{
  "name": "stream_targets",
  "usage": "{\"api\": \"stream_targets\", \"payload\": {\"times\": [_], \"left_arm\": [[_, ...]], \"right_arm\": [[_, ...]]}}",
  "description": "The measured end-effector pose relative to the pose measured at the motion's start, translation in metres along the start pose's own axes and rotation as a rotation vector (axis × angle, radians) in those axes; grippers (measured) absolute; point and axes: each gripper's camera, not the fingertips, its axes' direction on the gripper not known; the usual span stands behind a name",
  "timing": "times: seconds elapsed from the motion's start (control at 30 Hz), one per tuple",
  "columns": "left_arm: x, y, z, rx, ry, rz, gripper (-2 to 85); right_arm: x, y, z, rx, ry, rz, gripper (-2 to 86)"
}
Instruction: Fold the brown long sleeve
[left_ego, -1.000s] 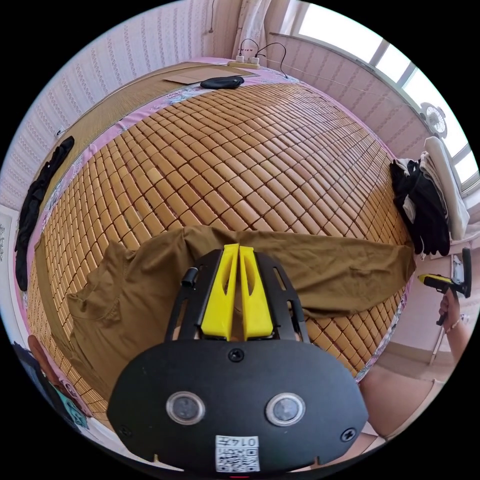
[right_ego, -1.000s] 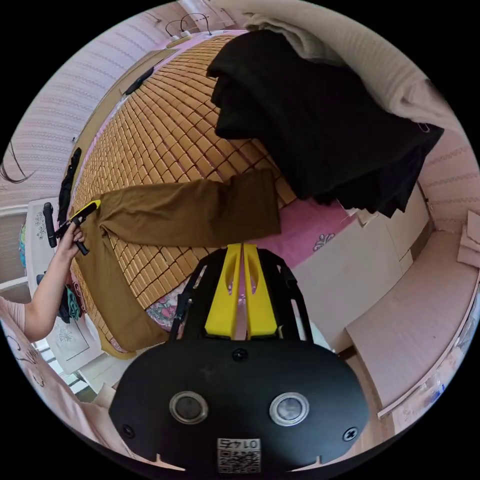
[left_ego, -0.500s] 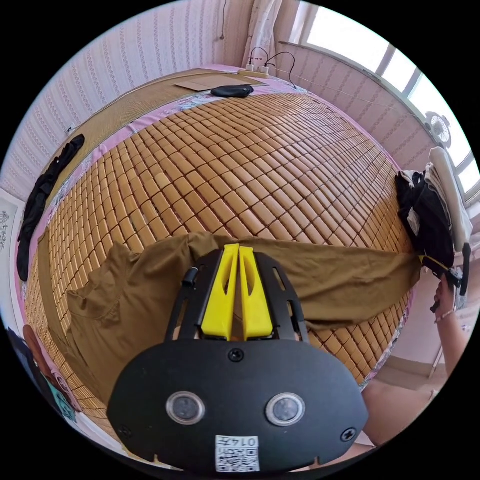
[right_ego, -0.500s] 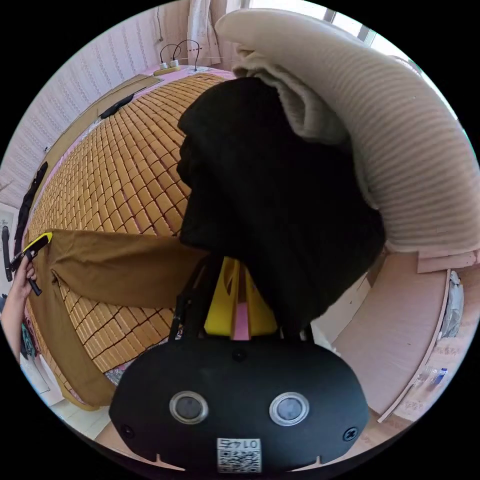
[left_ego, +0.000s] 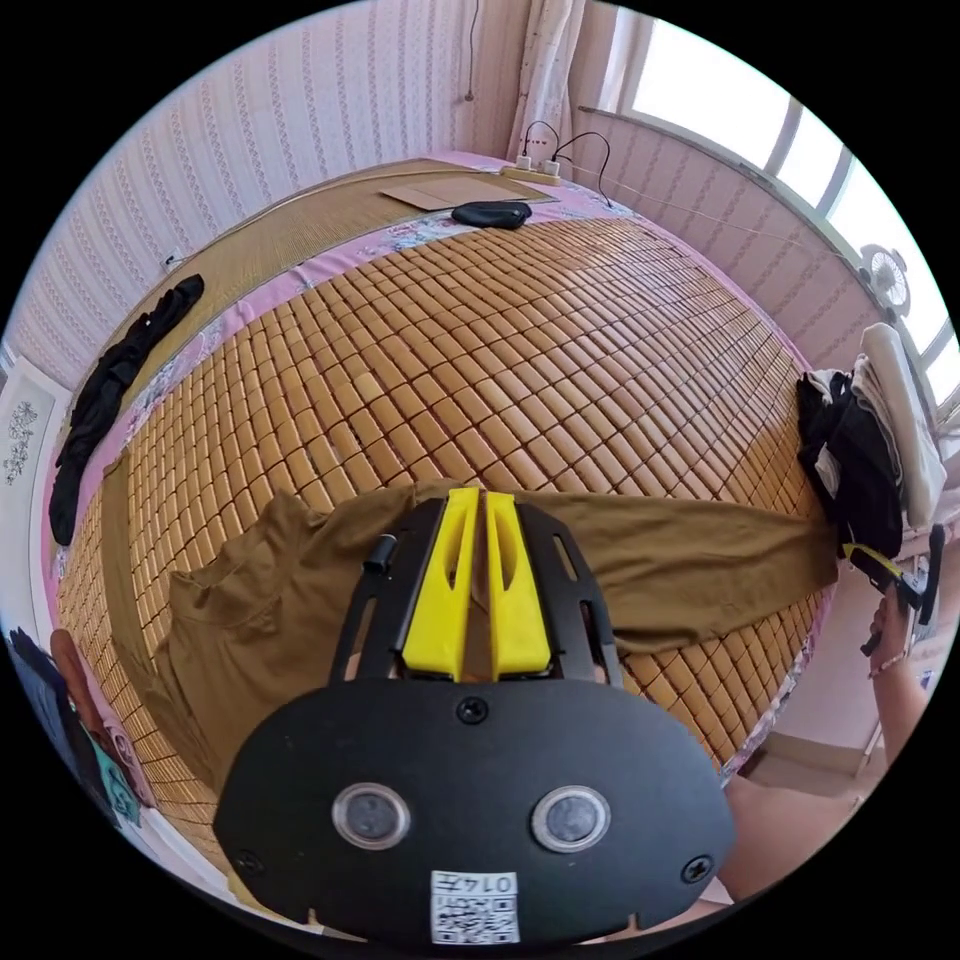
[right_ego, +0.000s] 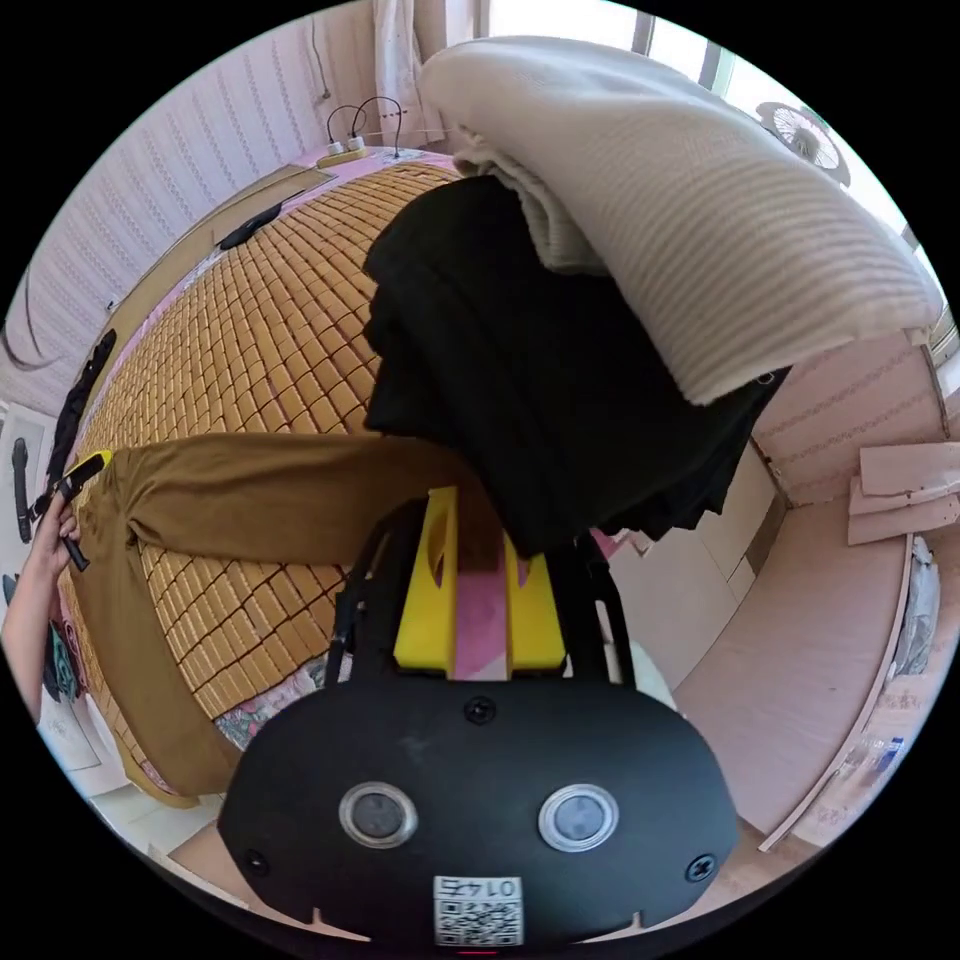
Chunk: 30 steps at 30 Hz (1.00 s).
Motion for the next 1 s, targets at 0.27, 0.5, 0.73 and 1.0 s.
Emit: {"api": "stream_targets", "payload": {"times": [0.27,0.5,0.73,1.0], "left_arm": [[0.022,0.094,-0.005,-0.064,0.119,-0.082,-0.3],[0.062,0.124,0.034,-0.113,0.086,0.031,-0.9],[0.059,0.136,0.051,-0.095,0.139,0.004,-0.7],[0.017,0.196,0.001,0.074,0.098,-0.247,-0.7]], "right_arm": [[-0.085,0.027,0.028,-0.081,0.006,-0.294,5.5],[-0.105,0.031,0.073,-0.114,-0.022,-0.343,2.3],[-0.125,0.031,0.105,-0.116,0.086,-0.454,0.3],[-0.134,0.007,0.093,-0.087,-0.062,-0.459,0.4]]}}
